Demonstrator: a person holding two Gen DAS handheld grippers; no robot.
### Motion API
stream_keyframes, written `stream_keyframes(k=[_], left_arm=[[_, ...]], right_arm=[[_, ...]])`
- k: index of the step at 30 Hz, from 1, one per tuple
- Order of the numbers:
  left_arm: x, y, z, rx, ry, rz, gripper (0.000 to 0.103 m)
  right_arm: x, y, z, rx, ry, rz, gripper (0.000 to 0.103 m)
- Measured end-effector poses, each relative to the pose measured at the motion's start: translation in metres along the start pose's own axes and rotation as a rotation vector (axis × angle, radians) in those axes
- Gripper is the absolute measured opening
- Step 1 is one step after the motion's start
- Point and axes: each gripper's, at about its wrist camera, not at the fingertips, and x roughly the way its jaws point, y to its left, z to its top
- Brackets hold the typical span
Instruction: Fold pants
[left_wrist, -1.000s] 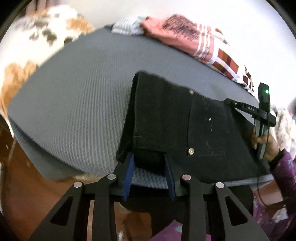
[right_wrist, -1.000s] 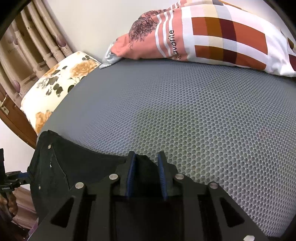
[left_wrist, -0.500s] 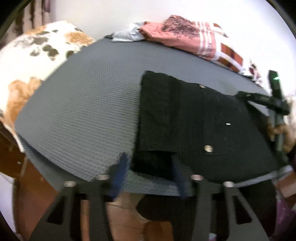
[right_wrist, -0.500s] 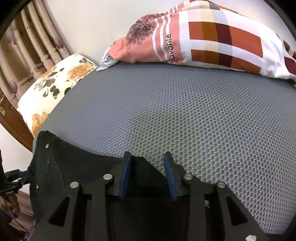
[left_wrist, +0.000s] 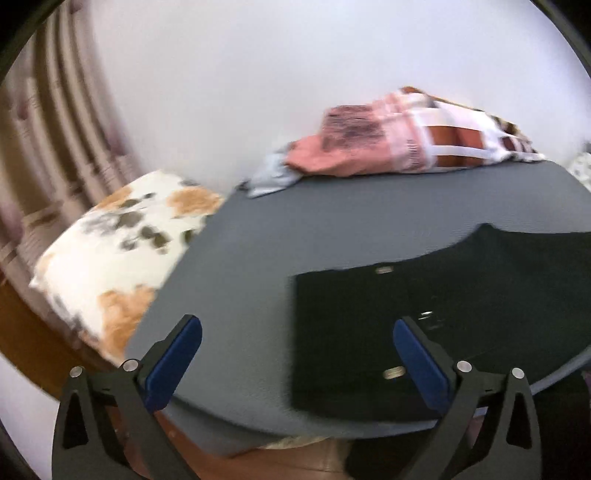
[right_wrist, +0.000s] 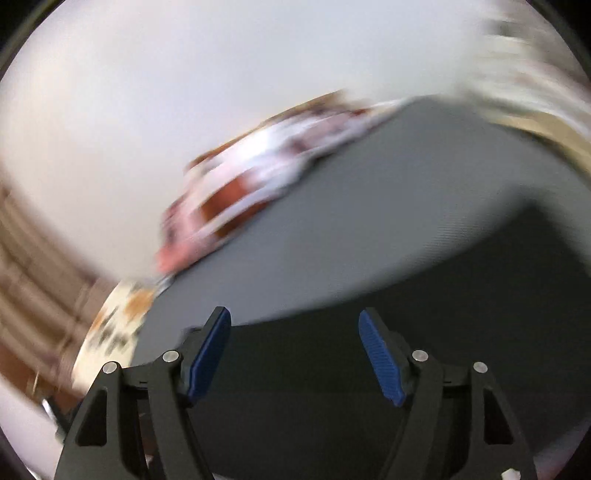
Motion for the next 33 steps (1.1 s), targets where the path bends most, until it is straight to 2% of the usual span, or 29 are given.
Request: stream_keyframes(k=[1,2,5,7,9,12,17,22,24,25,26,27,28,30,33], left_arm=[[0.006,-0.009,0.001,0.002,0.013,-0.037,0.103],[0.014,-0.017,0.002,-0.004,0.035,-0.068,0.103],[0.036,-0.034,0.001,-0.028,0.102,-0.118,0.103],[0.047,-0.039,-0.001,-0.041,0.126,-0.135,0.103],[0.052,-0.042,-0.003,-0.058,0.142,-0.14,0.103],[0.05,-0.044,-0.006,-0.081,0.146,-0.158,0.103],[0.044,-0.045,-0.009,-0.088,0.126,-0.17,0.103],[0.049,-0.045,-0.014,-0.089,0.151,-0.183,0.103],[0.051,-0.044,-0.015,-0.098,0.162,-0.195,0.103],[0.051,-0.043,-0.016,-0.101,0.165,-0.197,0.103],[0.051,-0.042,-0.016,-0.106,0.165,-0.199,0.103],[0.051,-0.04,-0.016,-0.111,0.164,-0.2,0.103],[0.051,-0.039,-0.015,-0.117,0.161,-0.203,0.103],[0.05,-0.036,-0.014,-0.128,0.159,-0.204,0.103],[0.05,-0.029,-0.011,-0.148,0.163,-0.204,0.103]], right_arm=[[-0.027,-0.037,-0.002,0.074,-0.034,-0.049,0.071],[-0.042,-0.056,-0.004,0.118,-0.055,-0.06,0.071],[-0.084,-0.117,-0.014,0.27,-0.117,-0.039,0.071],[-0.095,-0.136,-0.018,0.319,-0.14,0.013,0.07],[-0.098,-0.147,-0.022,0.337,-0.143,0.018,0.07],[-0.088,-0.155,-0.025,0.371,-0.125,0.102,0.07],[-0.069,-0.145,-0.031,0.376,-0.098,0.146,0.068],[-0.047,-0.123,-0.034,0.345,-0.041,0.18,0.068],[-0.039,-0.116,-0.035,0.334,-0.041,0.166,0.066],[-0.036,-0.115,-0.034,0.335,-0.041,0.149,0.058],[-0.035,-0.115,-0.033,0.332,-0.037,0.106,0.04],[-0.032,-0.116,-0.032,0.336,-0.014,0.079,0.03],[-0.028,-0.119,-0.033,0.344,0.009,0.052,0.012],[-0.027,-0.123,-0.034,0.365,0.019,0.049,0.009],[-0.025,-0.104,-0.026,0.318,0.038,-0.019,0.01]])
